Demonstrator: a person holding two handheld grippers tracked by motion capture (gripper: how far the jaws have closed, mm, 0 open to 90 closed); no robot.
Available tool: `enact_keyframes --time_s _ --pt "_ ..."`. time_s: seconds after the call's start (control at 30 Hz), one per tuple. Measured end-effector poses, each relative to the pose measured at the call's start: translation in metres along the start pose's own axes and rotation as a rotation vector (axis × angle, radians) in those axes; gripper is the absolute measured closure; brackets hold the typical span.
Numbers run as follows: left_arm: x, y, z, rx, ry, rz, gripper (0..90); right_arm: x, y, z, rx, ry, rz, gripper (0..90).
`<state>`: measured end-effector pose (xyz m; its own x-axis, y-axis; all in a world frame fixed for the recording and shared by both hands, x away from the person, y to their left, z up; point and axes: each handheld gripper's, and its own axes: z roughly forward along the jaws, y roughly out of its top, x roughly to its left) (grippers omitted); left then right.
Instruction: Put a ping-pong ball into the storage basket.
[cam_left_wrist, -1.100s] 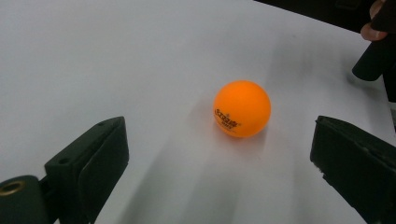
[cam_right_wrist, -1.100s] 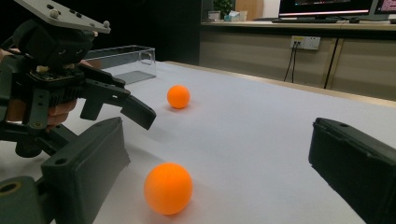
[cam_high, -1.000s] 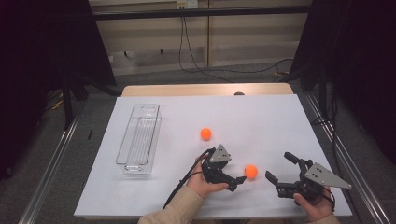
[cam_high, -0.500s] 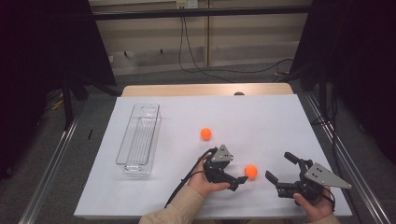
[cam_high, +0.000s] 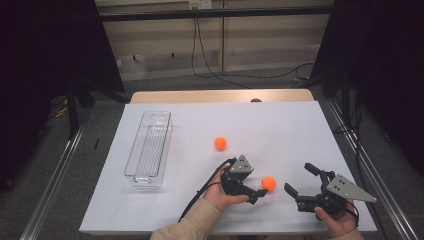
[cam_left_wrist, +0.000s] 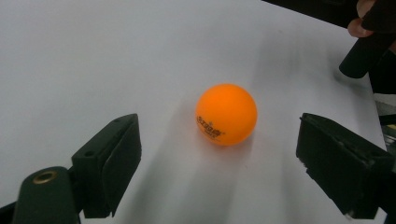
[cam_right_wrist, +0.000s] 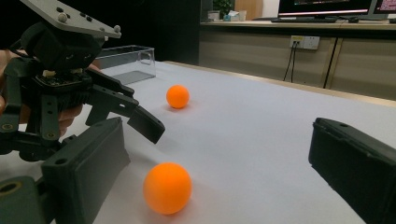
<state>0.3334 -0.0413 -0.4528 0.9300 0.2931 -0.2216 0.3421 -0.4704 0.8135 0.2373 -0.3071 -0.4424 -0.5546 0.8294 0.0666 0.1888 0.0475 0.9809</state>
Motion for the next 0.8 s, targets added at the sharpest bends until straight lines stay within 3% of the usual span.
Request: enact_keyframes --time_s 0.8 --pt "0.000 0.005 0.013 0.024 0.004 0.004 20.2 0.000 0.000 0.000 0.000 0.000 0.000 3.4"
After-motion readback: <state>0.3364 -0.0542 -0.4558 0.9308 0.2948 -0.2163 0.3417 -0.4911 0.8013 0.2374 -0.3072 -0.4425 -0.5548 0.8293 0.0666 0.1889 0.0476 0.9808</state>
